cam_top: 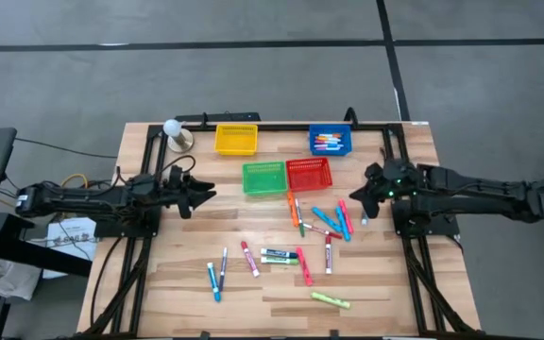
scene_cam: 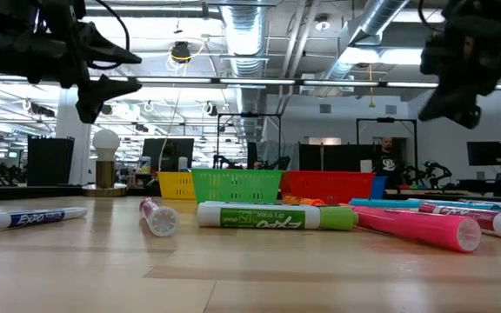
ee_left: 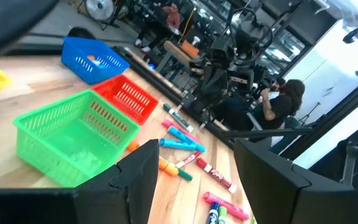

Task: Pick & Place Markers
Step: Put the small red marker pen into the red bin

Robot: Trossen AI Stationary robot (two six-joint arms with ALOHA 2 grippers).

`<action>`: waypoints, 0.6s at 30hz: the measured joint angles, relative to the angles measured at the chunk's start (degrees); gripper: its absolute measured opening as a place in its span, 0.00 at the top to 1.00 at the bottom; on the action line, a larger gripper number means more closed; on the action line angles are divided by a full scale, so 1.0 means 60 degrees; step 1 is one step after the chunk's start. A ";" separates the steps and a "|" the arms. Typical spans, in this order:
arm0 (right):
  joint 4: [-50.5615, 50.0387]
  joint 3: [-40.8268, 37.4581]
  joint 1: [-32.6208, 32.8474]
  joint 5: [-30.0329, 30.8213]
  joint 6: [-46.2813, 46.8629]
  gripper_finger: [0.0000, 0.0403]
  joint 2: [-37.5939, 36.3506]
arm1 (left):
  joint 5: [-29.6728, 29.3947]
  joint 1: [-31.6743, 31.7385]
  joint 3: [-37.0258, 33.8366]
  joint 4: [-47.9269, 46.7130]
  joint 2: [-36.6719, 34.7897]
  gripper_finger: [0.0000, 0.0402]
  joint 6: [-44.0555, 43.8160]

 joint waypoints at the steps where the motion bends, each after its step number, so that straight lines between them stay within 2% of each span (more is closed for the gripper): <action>1: -0.0194 0.0000 0.0059 0.0004 0.0061 1.00 0.0040 | 0.0000 0.0000 0.0000 0.0000 0.0089 0.48 -0.0061; 10: -0.0809 -0.0007 0.0319 -0.0044 0.0143 1.00 0.0034 | 0.0004 0.0000 0.0000 0.0003 0.0697 0.48 -0.0337; 18: -0.0806 -0.0007 0.0311 -0.0045 0.0391 1.00 0.0038 | 0.0002 0.0000 0.0000 0.0004 0.0759 0.48 -0.0335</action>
